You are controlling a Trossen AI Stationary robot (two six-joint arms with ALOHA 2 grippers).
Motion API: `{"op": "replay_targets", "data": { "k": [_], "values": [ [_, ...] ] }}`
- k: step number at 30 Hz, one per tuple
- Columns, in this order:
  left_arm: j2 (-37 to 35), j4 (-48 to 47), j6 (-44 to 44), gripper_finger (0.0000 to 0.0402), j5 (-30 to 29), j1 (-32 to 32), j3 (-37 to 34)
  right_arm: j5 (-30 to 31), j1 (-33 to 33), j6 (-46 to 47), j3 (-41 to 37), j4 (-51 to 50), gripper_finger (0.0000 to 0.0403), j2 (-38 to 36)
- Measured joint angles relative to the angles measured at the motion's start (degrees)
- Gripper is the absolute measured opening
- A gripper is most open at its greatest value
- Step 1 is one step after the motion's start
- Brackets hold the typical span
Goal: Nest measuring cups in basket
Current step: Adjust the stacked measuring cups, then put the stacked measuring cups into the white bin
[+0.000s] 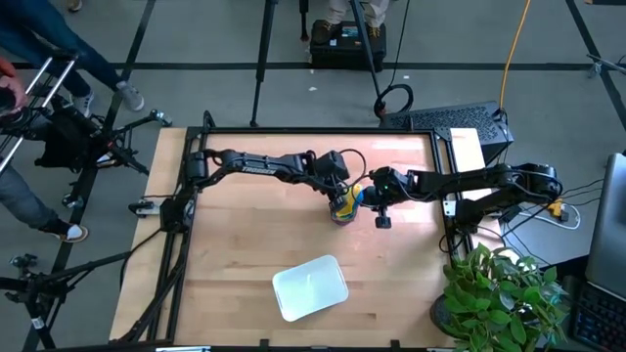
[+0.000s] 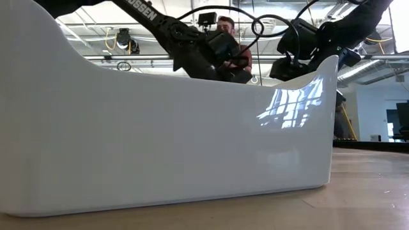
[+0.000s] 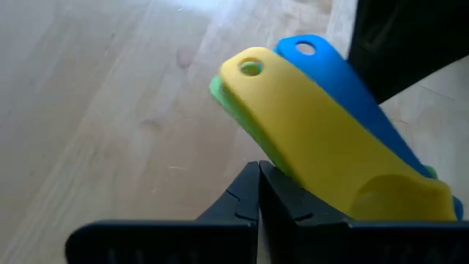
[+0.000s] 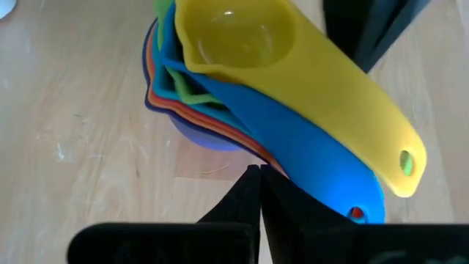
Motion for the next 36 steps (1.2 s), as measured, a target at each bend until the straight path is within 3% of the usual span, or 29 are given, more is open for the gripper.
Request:
{"op": "replay_targets", "data": {
  "k": [12,20,23,27,32,36],
  "values": [
    [0.0,-0.4,1.0,0.0014,-0.4,-0.9,0.0,0.0,0.0,1.1,0.0,-0.1,0.0004,0.0],
    [-5.8,-11.9,2.6,0.0005,-2.9,1.6,0.0,-0.2,0.1,-0.7,0.0,-11.5,0.0018,-6.0],
    [-8.2,-13.8,3.5,0.0004,-5.0,1.3,0.0,0.0,0.0,-4.1,0.0,-13.4,0.0056,-10.3],
    [-11.4,-15.2,4.4,0.0015,-6.3,0.2,0.0,0.6,-2.1,-6.9,5.1,-16.9,0.0139,-11.9],
    [-14.0,-16.2,4.7,0.0011,-8.4,-2.2,0.0,2.7,-6.0,-12.3,15.3,-24.8,0.0233,-4.9],
    [-15.4,-16.4,4.7,0.0004,-8.7,-4.1,0.0,-2.9,-8.1,-15.1,23.0,-31.8,0.0271,1.9]
  ]
}}
